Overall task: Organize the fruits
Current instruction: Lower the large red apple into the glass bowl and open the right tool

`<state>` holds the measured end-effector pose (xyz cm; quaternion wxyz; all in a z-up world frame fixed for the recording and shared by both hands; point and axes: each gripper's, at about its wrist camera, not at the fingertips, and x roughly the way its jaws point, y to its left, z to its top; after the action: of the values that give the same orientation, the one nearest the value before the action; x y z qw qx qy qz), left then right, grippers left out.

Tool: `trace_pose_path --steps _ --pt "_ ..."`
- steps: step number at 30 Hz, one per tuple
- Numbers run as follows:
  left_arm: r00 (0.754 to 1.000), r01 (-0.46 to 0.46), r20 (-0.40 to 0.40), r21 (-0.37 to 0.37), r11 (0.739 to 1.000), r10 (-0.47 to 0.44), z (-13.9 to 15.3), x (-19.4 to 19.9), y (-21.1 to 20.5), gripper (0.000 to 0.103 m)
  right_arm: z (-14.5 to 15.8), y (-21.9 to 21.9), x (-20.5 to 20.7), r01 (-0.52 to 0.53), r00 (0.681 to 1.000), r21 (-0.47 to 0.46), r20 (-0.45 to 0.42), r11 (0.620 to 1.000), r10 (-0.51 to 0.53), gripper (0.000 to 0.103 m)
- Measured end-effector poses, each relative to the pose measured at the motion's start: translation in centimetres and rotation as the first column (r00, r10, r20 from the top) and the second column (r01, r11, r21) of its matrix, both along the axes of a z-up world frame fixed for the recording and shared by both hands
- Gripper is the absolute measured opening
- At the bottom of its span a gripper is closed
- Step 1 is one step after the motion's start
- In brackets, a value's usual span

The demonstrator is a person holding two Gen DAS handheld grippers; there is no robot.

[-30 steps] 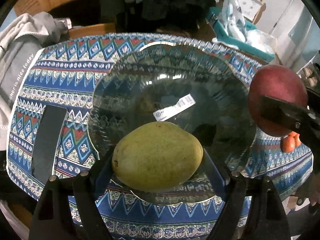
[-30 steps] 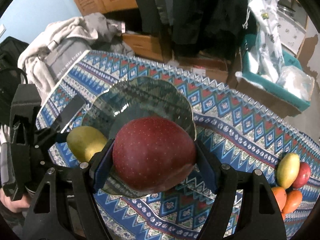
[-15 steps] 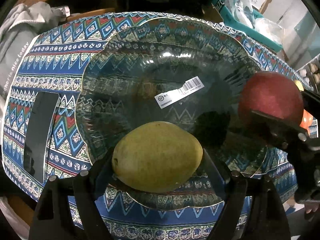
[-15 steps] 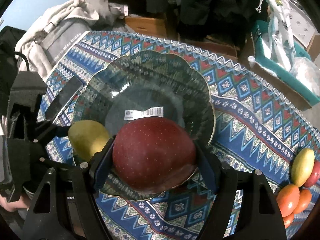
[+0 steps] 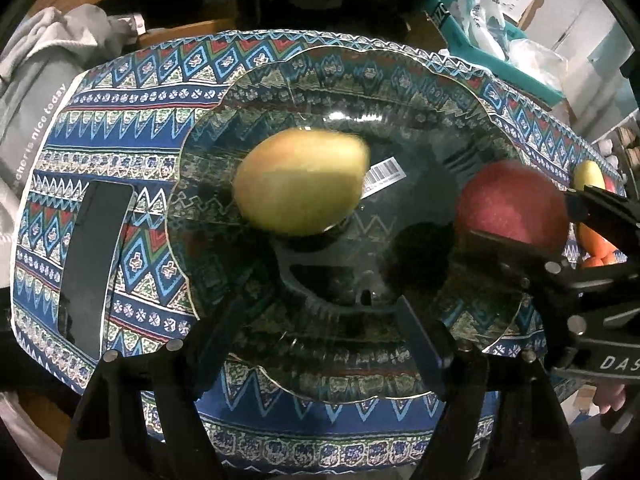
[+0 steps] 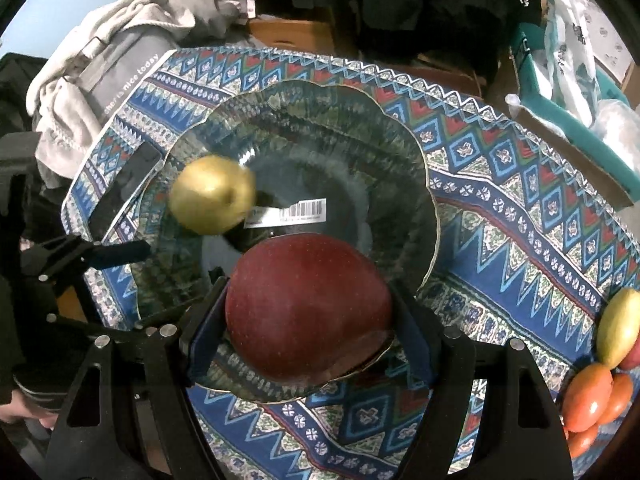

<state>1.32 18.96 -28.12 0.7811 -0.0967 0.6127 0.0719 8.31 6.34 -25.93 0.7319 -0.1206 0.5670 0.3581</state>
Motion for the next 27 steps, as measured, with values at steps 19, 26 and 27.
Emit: trace_pose_path --steps 19,26,27 --pt "0.999 -0.007 0.036 -0.002 1.000 0.007 2.1 -0.1 -0.5 0.080 4.3 -2.8 0.7 0.105 0.993 0.087 0.042 0.991 -0.109 0.077" --pt "0.997 0.009 0.080 -0.006 1.000 -0.008 4.3 0.0 -1.8 0.080 7.8 -4.6 0.1 0.126 0.981 0.086 0.136 0.988 -0.137 0.077" --pt "0.996 0.012 0.087 -0.011 1.000 -0.011 4.7 0.1 -1.9 0.080 8.5 -5.0 -0.1 0.129 0.978 0.087 0.152 0.988 -0.141 0.077"
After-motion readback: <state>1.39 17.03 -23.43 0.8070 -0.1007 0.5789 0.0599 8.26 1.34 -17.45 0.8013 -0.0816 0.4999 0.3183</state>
